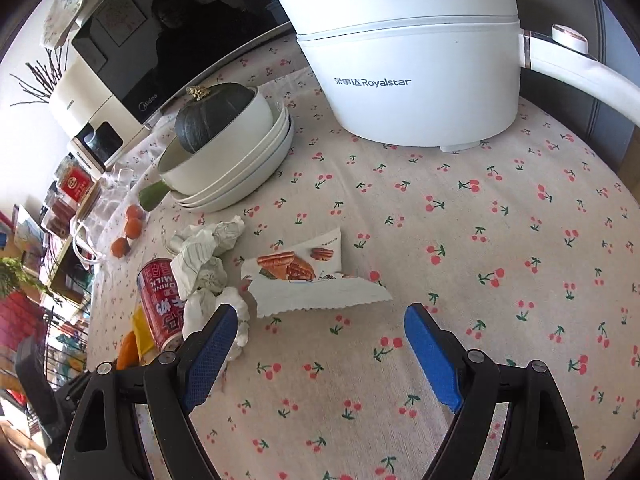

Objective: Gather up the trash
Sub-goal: 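Grasp the white-and-orange wrapper with the right gripper while the left grasps the orange peel, then carry the wrapper and orange peel with both grippers over the brown bin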

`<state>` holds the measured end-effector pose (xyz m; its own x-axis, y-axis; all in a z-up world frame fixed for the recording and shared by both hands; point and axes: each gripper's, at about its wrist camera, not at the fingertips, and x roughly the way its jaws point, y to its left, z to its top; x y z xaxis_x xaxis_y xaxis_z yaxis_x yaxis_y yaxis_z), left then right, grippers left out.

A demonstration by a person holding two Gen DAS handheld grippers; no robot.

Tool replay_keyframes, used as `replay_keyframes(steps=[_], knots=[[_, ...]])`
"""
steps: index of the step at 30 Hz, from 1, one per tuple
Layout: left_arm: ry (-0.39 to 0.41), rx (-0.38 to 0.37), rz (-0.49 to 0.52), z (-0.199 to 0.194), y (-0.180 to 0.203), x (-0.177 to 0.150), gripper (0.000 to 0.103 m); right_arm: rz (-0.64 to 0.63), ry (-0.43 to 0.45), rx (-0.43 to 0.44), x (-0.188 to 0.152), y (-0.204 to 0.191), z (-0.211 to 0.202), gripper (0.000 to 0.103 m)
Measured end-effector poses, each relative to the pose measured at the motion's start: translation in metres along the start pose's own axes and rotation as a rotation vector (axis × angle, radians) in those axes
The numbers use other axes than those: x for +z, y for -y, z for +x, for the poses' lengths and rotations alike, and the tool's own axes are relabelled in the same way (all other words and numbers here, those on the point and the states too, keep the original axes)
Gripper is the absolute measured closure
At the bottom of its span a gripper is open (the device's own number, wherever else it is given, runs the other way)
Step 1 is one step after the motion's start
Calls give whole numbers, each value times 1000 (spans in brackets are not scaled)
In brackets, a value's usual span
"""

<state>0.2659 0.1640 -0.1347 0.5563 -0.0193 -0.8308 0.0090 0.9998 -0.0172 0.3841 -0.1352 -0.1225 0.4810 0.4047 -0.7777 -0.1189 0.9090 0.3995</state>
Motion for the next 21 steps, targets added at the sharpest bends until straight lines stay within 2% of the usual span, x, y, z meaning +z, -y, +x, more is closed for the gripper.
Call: replay_keyframes(steps=[8, 10, 12, 13, 21], knots=[[3, -6, 1, -9, 2, -2, 72, 46, 73, 48, 4, 1, 19, 16], [7, -7, 1, -12, 3, -2, 72, 49, 87, 56, 5, 1, 21, 19], [10, -9, 1, -15, 5, -2, 72, 43, 85, 69, 6, 2, 20, 30], [12, -10, 1, -17, 5, -3, 72, 39, 80, 66, 5, 2, 20, 30], [42, -30, 7, -42, 18, -7, 73, 3, 99, 41, -7, 3, -19, 32]])
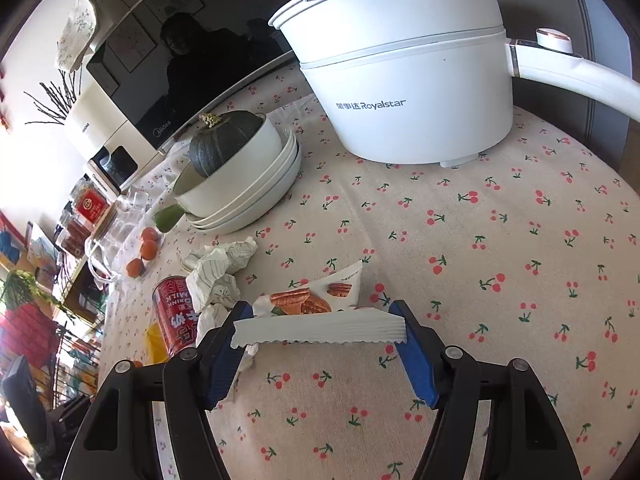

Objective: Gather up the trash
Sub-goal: 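Carry the wrapper and orange peel with both grippers over the brown bin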

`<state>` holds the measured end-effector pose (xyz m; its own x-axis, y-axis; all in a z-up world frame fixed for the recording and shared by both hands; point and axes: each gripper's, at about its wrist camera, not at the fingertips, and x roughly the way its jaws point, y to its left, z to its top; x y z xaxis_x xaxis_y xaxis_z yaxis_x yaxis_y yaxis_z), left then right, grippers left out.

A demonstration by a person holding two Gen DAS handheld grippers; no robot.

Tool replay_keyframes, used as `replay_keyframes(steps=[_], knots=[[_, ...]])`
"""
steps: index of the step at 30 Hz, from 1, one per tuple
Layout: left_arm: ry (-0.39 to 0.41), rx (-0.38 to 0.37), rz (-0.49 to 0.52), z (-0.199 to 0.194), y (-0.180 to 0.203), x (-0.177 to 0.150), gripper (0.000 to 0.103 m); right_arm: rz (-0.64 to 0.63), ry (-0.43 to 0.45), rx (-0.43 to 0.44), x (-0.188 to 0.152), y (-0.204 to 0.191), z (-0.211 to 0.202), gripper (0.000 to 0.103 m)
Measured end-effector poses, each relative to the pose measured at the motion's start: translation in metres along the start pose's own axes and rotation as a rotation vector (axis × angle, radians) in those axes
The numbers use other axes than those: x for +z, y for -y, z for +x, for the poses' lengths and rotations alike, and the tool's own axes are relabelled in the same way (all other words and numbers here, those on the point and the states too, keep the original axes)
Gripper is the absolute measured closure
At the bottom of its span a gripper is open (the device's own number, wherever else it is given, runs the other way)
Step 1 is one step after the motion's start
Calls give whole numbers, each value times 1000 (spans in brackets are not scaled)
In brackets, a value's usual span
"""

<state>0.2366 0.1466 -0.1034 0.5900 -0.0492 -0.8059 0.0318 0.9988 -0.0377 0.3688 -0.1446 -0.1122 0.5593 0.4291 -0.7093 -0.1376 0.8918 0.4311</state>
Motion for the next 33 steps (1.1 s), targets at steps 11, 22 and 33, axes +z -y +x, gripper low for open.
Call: replay_keyframes(steps=[11, 22, 33], knots=[[49, -73, 37, -44, 41, -9, 73, -75, 32, -23, -24, -5, -90, 32], [58, -157, 78, -76, 86, -33, 73, -115, 45, -39, -75, 3, -164, 32], [33, -252, 92, -83, 112, -53, 73, -109, 34, -130, -116, 32, -213, 32]])
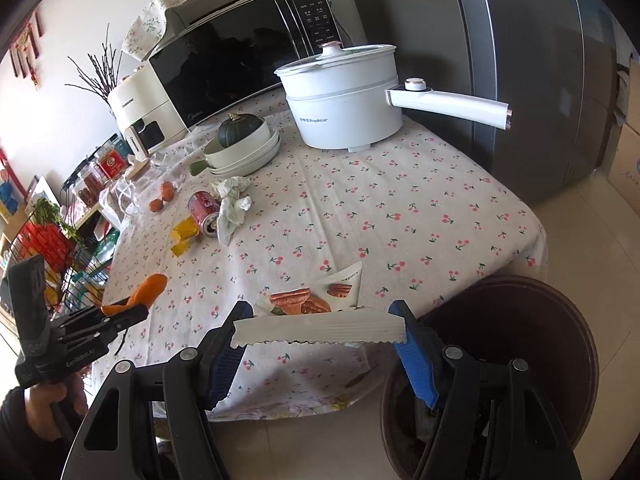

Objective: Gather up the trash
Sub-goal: 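Carry the wrapper and orange peel with both grippers over the brown bin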

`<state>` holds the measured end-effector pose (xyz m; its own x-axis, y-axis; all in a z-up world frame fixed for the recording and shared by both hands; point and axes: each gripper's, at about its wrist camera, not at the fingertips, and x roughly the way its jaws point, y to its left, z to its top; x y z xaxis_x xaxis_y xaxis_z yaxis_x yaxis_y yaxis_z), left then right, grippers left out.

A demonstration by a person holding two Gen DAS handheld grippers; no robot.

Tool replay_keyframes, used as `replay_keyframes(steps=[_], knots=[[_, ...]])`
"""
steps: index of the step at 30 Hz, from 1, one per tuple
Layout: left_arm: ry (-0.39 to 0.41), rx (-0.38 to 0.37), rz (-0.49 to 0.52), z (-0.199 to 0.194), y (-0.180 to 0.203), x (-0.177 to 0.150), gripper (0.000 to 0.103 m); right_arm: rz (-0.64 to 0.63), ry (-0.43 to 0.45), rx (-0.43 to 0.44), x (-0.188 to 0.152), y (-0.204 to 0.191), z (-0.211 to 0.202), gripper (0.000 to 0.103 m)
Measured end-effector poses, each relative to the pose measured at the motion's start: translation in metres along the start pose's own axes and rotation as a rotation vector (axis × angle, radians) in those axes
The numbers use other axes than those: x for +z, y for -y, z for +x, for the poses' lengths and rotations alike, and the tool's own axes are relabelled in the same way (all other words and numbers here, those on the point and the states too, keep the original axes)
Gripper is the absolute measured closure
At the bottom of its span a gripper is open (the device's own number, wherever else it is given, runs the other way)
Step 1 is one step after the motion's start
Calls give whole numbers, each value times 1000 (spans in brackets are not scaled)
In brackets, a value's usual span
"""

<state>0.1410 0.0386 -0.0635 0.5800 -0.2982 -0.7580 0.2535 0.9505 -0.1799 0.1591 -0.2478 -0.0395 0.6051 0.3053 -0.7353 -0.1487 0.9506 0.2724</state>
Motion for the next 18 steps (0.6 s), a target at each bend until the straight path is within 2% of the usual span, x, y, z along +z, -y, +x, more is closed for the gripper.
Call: replay_keyframes(steps=[8, 18], knots=[[-22, -68, 24, 10, 28, -4, 73, 4, -5, -41, -23, 27, -18, 32], [-36, -127, 89, 21, 70, -1, 73, 74, -39, -127, -50, 83, -32, 32]])
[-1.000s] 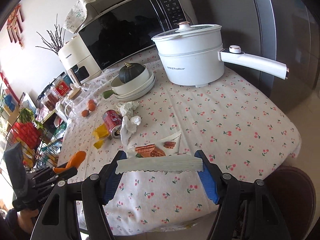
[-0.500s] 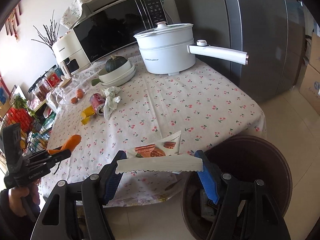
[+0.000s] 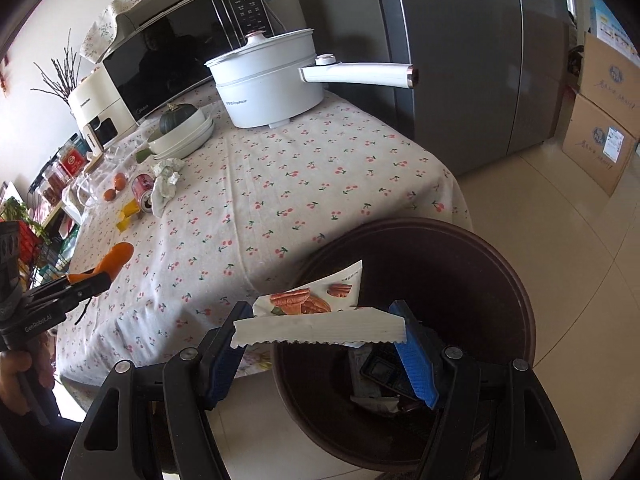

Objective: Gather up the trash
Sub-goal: 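Carry the wrapper and orange peel with both grippers over the brown bin, then open the right gripper to drop the wrapper while the left drops the peel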

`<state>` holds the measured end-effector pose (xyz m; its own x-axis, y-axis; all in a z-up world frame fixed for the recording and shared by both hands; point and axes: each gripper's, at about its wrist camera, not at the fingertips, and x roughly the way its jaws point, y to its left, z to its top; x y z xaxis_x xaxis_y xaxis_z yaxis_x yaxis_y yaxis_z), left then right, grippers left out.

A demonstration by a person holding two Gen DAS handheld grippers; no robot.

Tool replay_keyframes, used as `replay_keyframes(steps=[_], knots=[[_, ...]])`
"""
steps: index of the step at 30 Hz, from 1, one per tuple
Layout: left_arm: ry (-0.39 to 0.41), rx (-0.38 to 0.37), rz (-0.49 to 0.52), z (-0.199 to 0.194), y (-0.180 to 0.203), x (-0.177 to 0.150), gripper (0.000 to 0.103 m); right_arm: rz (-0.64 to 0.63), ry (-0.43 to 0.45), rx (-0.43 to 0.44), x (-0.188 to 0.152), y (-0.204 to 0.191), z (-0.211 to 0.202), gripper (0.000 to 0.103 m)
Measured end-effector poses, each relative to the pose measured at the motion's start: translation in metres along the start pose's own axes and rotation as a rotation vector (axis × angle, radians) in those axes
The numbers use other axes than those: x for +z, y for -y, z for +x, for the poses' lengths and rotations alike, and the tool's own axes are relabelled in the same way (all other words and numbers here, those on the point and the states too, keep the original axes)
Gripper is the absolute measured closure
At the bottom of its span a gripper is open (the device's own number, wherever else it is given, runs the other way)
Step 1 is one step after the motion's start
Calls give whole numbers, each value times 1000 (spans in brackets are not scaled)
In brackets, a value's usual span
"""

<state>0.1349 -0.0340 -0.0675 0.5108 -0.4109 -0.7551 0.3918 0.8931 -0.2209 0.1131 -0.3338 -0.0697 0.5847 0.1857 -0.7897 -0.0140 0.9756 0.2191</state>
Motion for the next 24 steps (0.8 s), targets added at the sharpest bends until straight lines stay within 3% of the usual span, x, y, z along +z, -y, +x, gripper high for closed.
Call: replay_keyframes(steps=[9, 14, 24], knots=[[-35, -69, 82, 28, 54, 10, 73, 88, -17, -45, -21, 51, -9, 30], [-55, -111, 144, 47, 90, 15, 73, 136, -34, -52, -31, 73, -12, 20], [-110, -164, 230, 88, 143, 15, 73, 145, -53, -95, -45, 101, -18, 19]])
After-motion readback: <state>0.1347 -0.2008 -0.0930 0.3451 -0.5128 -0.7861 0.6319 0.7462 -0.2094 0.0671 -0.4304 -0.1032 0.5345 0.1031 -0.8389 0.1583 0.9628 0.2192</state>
